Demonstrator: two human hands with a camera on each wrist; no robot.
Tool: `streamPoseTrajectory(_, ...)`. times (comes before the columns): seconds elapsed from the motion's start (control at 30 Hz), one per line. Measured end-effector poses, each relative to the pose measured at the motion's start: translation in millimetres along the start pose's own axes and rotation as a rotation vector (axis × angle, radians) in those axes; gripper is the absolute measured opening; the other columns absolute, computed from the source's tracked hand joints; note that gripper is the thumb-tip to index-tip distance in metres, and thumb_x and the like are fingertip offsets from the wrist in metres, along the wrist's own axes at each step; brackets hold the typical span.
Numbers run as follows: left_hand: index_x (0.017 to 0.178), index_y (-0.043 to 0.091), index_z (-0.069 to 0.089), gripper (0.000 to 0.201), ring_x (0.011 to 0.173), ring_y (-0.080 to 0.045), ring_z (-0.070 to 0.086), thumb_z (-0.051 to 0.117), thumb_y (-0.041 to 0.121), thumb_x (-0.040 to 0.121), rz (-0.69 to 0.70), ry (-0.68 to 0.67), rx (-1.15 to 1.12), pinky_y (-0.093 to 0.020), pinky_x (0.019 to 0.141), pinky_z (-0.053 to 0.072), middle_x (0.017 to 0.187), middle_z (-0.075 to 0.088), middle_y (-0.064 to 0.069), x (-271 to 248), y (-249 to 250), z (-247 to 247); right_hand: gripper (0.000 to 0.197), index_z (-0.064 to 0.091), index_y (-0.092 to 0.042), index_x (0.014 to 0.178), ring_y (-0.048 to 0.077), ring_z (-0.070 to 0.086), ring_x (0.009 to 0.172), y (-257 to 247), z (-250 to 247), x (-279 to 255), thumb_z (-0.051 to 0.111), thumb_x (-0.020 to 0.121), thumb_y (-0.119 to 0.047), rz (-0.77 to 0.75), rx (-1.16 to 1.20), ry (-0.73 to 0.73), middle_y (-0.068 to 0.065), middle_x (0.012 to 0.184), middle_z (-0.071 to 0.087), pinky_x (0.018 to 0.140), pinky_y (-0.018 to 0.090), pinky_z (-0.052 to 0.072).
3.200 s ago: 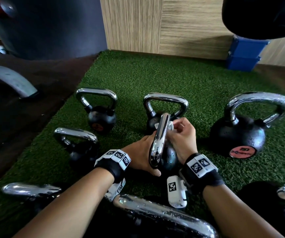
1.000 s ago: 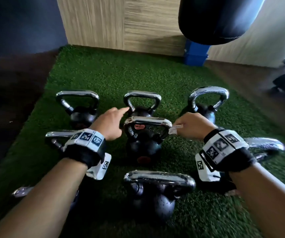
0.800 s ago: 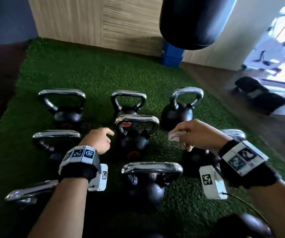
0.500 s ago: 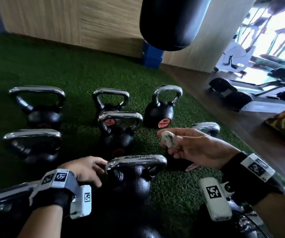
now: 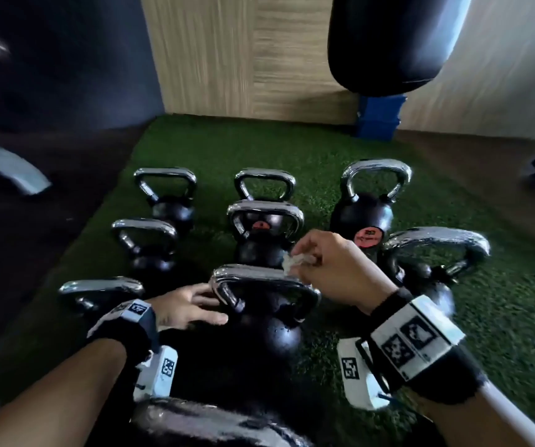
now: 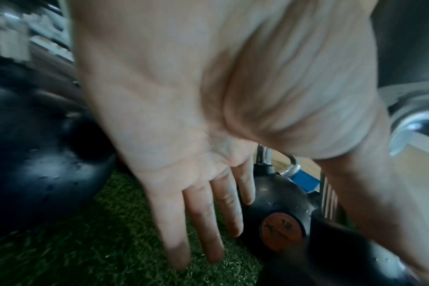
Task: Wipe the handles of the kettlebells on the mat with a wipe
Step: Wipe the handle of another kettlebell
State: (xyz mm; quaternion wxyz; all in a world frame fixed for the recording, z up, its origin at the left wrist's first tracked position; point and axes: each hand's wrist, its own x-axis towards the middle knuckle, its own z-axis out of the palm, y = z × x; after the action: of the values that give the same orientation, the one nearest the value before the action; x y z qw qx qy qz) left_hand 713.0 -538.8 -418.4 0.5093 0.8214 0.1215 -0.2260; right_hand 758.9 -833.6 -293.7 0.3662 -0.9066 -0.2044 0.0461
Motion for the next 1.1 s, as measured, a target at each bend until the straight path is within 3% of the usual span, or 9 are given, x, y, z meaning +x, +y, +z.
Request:
streamPoseTrajectory(0.07, 0.142, 0.033, 0.050, 0.098, 0.133, -0.009, 0.053, 0.094, 0.043, 0.055, -0.078, 0.023, -0.045, -0.043, 0.111, 0.044, 0.139, 0.062, 0.009, -10.0, 2.5, 5.7, 0.012, 0.074, -0.025, 0.091, 0.010, 0.063, 0.081, 4.3, -0.9, -10.7, 0.077, 0.080, -0.022, -0.047, -0.028, 0.052, -0.010, 0.087, 0.071, 0.063, 0.008, 0.044)
streamPoseTrajectory(0.13, 0.139, 0.034, 0.050, 0.082, 0.134, -0.010, 0.050, 0.093, 0.033, 0.069, -0.136, 0.024, -0.027, -0.046, 0.111, 0.039, 0.144, 0.058, 0.007, -18.4, 4.8, 5.9, 0.011, 0.079, -0.024, 0.087, 0.007, 0.058, 0.078, 7.6, -3.4, -18.3, 0.080, 0.077, -0.020, -0.077, -0.020, 0.137, -0.009, 0.084, 0.069, 0.059, 0.000, 0.037)
streamPoseTrajectory(0.4, 0.146, 0.032, 0.043, 0.068, 0.141, -0.013, 0.045, 0.080, 0.028, 0.088, -0.171, 0.030, 0.124, -0.038, 0.105, 0.044, 0.151, 0.053, -0.001, -29.2, 17.7, 14.1, 0.018, 0.079, -0.030, 0.093, -0.003, 0.057, 0.065, 5.2, 4.6, -30.7, 0.080, 0.078, -0.019, -0.130, 0.124, 0.150, -0.015, 0.072, 0.066, 0.062, 0.003, 0.040)
streamPoseTrajectory(0.53, 0.155, 0.025, 0.036, 0.080, 0.146, -0.014, 0.040, 0.080, 0.034, 0.088, -0.151, -0.020, 0.313, -0.029, 0.100, 0.050, 0.158, 0.045, -0.005, -24.8, 24.2, 16.0, 0.025, 0.082, -0.028, 0.085, 0.008, 0.068, 0.067, 2.1, 10.2, -31.3, 0.071, 0.079, -0.007, -0.075, 0.246, 0.119, -0.009, 0.077, 0.074, 0.069, 0.024, 0.055)
streamPoseTrajectory(0.7, 0.150, 0.028, 0.042, 0.102, 0.129, -0.011, 0.057, 0.088, 0.059, 0.064, -0.177, 0.031, 0.455, -0.032, 0.107, 0.050, 0.149, 0.055, 0.004, -17.5, 23.4, 9.1, 0.016, 0.081, -0.032, 0.082, -0.005, 0.061, 0.062, 1.9, 9.9, -30.7, 0.084, 0.069, -0.024, -0.085, 0.314, 0.150, -0.014, 0.077, 0.073, 0.060, 0.016, 0.045)
streamPoseTrajectory(0.8, 0.143, 0.033, 0.044, 0.115, 0.121, -0.008, 0.058, 0.087, 0.069, 0.042, -0.156, 0.047, 0.389, -0.032, 0.093, 0.058, 0.135, 0.060, 0.010, -8.2, 21.5, 6.4, 0.014, 0.081, -0.031, 0.081, -0.004, 0.064, 0.071, 1.7, 11.1, -29.5, 0.088, 0.069, -0.033, -0.070, 0.271, 0.171, -0.015, 0.078, 0.073, 0.065, 0.015, 0.049)
streamPoseTrajectory(0.9, 0.132, 0.039, 0.049, 0.099, 0.121, -0.004, 0.057, 0.090, 0.067, 0.046, -0.112, 0.056, 0.302, -0.026, 0.091, 0.056, 0.131, 0.061, 0.015, -2.2, 17.8, 11.3, 0.014, 0.081, -0.029, 0.084, -0.007, 0.063, 0.071, 0.9, 16.0, -24.6, 0.083, 0.074, -0.019, -0.085, 0.146, 0.268, -0.018, 0.078, 0.071, 0.064, 0.004, 0.043)
streamPoseTrajectory(1.0, 0.139, 0.044, 0.053, 0.084, 0.127, 0.003, 0.049, 0.088, 0.064, 0.065, -0.005, 0.096, 0.357, -0.004, 0.090, 0.036, 0.131, 0.053, 0.031, -2.6, 18.3, 20.7, 0.030, 0.076, -0.024, 0.099, 0.005, 0.069, 0.077, -5.6, 20.1, -18.5, 0.084, 0.073, -0.013, -0.136, 0.133, 0.241, -0.010, 0.087, 0.074, 0.072, 0.013, 0.052)
streamPoseTrajectory(1.1, 0.148, 0.053, 0.041, 0.098, 0.138, -0.002, 0.038, 0.080, 0.077, 0.061, 0.078, 0.116, 0.437, -0.017, 0.108, 0.031, 0.147, 0.038, 0.026, 2.1, 17.0, 29.9, 0.028, 0.077, -0.019, 0.096, 0.008, 0.069, 0.076, -14.0, 26.4, -10.0, 0.088, 0.071, -0.017, -0.181, 0.097, 0.216, -0.006, 0.087, 0.075, 0.073, 0.019, 0.055)
